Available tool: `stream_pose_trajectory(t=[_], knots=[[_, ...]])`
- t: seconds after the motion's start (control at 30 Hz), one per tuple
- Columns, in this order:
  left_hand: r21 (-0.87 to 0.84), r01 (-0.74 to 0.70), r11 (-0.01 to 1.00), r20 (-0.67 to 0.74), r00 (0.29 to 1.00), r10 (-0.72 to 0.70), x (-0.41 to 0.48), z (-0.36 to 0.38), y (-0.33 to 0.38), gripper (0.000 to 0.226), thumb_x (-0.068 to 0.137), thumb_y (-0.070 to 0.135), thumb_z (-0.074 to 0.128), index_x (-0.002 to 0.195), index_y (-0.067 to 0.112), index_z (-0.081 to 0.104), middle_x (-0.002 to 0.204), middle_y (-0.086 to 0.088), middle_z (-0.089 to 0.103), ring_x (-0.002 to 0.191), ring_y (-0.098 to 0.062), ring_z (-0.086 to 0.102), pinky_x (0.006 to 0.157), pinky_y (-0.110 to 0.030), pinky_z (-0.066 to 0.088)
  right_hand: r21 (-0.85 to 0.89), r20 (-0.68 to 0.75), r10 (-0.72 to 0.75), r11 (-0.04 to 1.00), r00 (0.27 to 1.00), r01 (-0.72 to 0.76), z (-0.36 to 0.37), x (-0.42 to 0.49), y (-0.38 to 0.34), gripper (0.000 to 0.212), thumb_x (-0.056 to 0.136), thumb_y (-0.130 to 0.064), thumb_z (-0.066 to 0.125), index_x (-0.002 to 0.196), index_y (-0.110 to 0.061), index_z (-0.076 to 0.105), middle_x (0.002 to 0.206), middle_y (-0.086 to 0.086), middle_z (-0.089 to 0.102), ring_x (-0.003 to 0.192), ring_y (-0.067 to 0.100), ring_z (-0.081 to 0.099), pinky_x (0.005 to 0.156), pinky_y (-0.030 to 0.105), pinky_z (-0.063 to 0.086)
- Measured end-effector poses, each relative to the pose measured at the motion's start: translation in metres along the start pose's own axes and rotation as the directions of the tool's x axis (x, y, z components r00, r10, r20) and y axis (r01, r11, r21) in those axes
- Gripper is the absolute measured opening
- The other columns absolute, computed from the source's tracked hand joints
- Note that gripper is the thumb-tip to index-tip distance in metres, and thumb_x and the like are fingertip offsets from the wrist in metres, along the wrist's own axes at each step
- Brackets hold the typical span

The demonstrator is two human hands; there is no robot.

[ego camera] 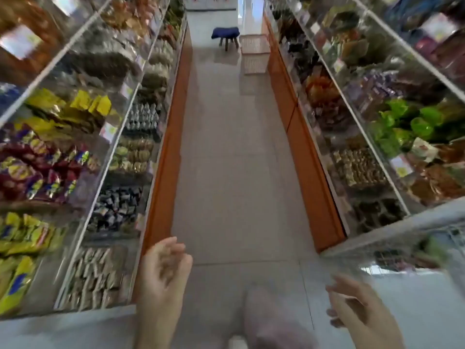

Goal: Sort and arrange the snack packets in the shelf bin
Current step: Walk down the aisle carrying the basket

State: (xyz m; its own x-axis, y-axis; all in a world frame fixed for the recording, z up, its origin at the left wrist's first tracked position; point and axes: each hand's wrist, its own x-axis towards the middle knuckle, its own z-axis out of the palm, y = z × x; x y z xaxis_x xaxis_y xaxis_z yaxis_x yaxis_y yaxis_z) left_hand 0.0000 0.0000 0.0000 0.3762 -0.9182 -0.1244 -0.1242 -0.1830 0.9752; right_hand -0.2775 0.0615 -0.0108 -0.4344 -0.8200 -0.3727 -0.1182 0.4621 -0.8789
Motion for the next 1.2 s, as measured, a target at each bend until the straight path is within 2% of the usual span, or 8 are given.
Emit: stream_pose_trajectory(t=[0.1, 0.2, 0.4, 0.5, 0.67, 0.87, 1.07, 1.2], knots=[[0.119, 0.028, 0.992, 0.096, 0.995, -0.040, 0.051, 0.044, -0.024, 0.033, 0.084, -0.001, 0.061, 0.104, 0.025, 0.054, 0.099, -0.001, 0.062, 0.081, 0.004, 0.058, 0.076, -0.007, 0.044, -0.117, 0.047, 0.035, 0.993, 0.998, -0.029, 0.040, 0.030, 0.012, 0.032, 0.080, 0.005, 0.064, 0.104, -0.017, 0.062, 0.087, 0.001, 0.067, 0.064, 0.014, 0.063, 0.063, 0.026, 0.052], [0.169, 0.060, 0.984, 0.148, 0.985, -0.086, 0.109, 0.089, -0.029, 0.032, 0.085, 0.001, 0.062, 0.110, 0.019, 0.054, 0.099, 0.001, 0.061, 0.083, 0.002, 0.057, 0.078, -0.010, 0.044, -0.121, 0.068, 0.086, 0.990, 0.994, -0.077, 0.055, 0.080, 0.001, 0.035, 0.082, -0.002, 0.065, 0.099, -0.033, 0.060, 0.089, -0.005, 0.068, 0.074, 0.015, 0.065, 0.064, 0.027, 0.055], [0.187, 0.112, 0.976, 0.097, 0.986, -0.132, 0.222, 0.146, -0.002, 0.038, 0.084, 0.002, 0.063, 0.108, 0.030, 0.054, 0.100, 0.002, 0.062, 0.089, -0.005, 0.059, 0.079, -0.011, 0.046, -0.130, 0.135, -0.031, 0.990, 0.990, 0.048, 0.107, 0.253, -0.094, 0.032, 0.087, -0.018, 0.062, 0.107, -0.041, 0.053, 0.093, -0.030, 0.060, 0.085, -0.007, 0.057, 0.071, 0.011, 0.046], [0.198, 0.130, 0.972, 0.041, 0.989, -0.141, 0.270, 0.159, 0.017, 0.044, 0.083, -0.001, 0.062, 0.105, 0.037, 0.054, 0.099, 0.006, 0.062, 0.088, 0.001, 0.059, 0.078, -0.007, 0.045, -0.125, 0.147, -0.089, 0.986, 0.985, 0.108, 0.144, 0.337, -0.146, 0.032, 0.088, -0.017, 0.062, 0.115, -0.032, 0.053, 0.095, -0.020, 0.060, 0.087, -0.007, 0.056, 0.074, 0.007, 0.046], [0.142, 0.116, 0.983, -0.071, 0.992, -0.107, 0.412, 0.210, 0.045, 0.042, 0.084, -0.005, 0.060, 0.104, 0.031, 0.054, 0.099, 0.000, 0.062, 0.087, 0.002, 0.059, 0.077, -0.008, 0.046, -0.085, 0.157, -0.109, 0.989, 0.981, 0.123, 0.215, 0.492, -0.230, 0.031, 0.088, -0.013, 0.060, 0.115, -0.027, 0.053, 0.093, -0.015, 0.059, 0.087, 0.008, 0.060, 0.081, 0.024, 0.051], [0.132, 0.030, 0.991, 0.013, 0.999, -0.032, 0.623, 0.286, 0.104, 0.035, 0.085, -0.004, 0.059, 0.106, 0.024, 0.054, 0.099, 0.000, 0.061, 0.088, 0.001, 0.058, 0.079, -0.011, 0.046, -0.074, 0.188, -0.049, 0.995, 0.981, 0.064, 0.268, 0.622, -0.308, 0.033, 0.087, -0.013, 0.062, 0.111, -0.034, 0.054, 0.098, -0.019, 0.060, 0.086, -0.012, 0.056, 0.071, 0.005, 0.045], [0.151, -0.056, 0.987, 0.111, 0.993, 0.039, 0.835, 0.381, 0.151, 0.032, 0.086, 0.000, 0.060, 0.112, 0.019, 0.054, 0.099, 0.003, 0.062, 0.089, 0.001, 0.059, 0.078, -0.010, 0.045, -0.068, 0.098, 0.023, 0.998, 0.995, -0.017, 0.304, 0.758, -0.374, 0.035, 0.085, -0.008, 0.064, 0.099, -0.039, 0.058, 0.092, -0.008, 0.067, 0.083, 0.016, 0.065, 0.074, 0.038, 0.055], [0.133, -0.059, 0.989, 0.060, 0.997, 0.051, 0.957, 0.438, 0.171, 0.032, 0.086, -0.003, 0.059, 0.112, 0.014, 0.054, 0.098, 0.000, 0.061, 0.085, 0.004, 0.058, 0.076, -0.008, 0.044, -0.057, 0.098, -0.094, 0.993, 0.991, 0.100, 0.353, 0.908, -0.443, 0.029, 0.088, -0.007, 0.060, 0.107, -0.029, 0.056, 0.097, -0.013, 0.061, 0.082, -0.002, 0.061, 0.072, 0.018, 0.051]])
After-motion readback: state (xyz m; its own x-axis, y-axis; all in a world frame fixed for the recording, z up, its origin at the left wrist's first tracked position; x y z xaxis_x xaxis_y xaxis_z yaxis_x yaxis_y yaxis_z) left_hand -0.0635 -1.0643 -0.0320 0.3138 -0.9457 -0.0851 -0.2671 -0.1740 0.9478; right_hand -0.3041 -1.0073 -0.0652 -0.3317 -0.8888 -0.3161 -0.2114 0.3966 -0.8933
